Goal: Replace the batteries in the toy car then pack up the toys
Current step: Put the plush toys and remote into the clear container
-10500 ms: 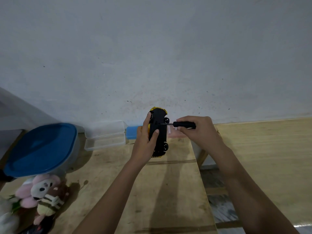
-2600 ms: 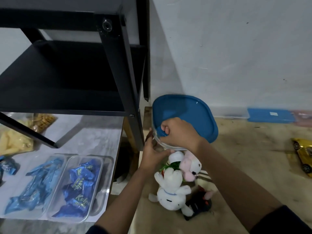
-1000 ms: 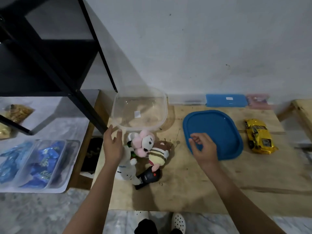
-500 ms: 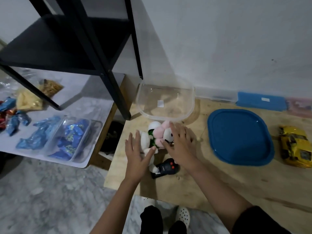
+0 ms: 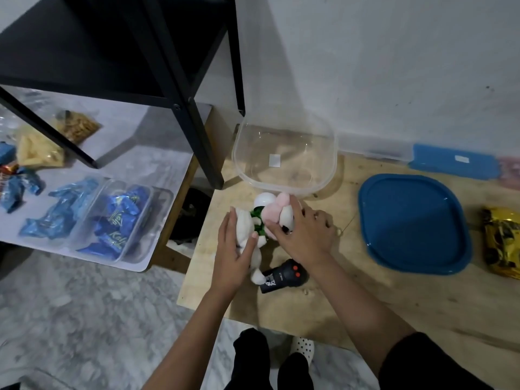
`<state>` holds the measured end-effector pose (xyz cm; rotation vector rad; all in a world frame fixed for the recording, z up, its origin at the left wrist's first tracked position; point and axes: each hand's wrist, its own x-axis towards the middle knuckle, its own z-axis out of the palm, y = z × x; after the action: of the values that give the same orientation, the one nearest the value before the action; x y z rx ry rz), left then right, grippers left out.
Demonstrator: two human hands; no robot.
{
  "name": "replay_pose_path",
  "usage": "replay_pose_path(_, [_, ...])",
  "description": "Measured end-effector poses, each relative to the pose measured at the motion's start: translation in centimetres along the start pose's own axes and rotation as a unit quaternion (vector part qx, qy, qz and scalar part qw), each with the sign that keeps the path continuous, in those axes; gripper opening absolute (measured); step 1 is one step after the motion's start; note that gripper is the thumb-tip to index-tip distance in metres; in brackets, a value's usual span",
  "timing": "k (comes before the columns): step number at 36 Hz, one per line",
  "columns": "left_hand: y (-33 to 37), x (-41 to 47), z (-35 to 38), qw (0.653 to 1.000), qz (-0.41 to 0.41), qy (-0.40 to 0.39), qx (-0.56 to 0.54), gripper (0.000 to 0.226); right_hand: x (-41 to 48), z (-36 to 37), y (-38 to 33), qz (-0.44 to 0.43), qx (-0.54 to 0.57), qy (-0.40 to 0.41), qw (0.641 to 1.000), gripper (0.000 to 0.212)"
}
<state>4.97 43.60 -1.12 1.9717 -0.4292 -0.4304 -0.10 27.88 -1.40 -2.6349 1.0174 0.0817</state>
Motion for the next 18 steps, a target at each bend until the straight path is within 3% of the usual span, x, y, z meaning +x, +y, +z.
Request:
replay_pose_path(6, [-0.4, 0.0, -0.2, 1.0, 0.001, -0.004, 0.0, 0.058, 0.2, -0.4, 0.0, 0.012, -0.007, -0.011, 1.0, 0.085])
replay_pose_path(18, [-0.8, 0.2, 0.0, 1.0, 0.003, 0.016, -0.003, 0.059, -0.1, 0.3, 1.3, -0.02, -0.004, 0.014, 1.0, 0.056])
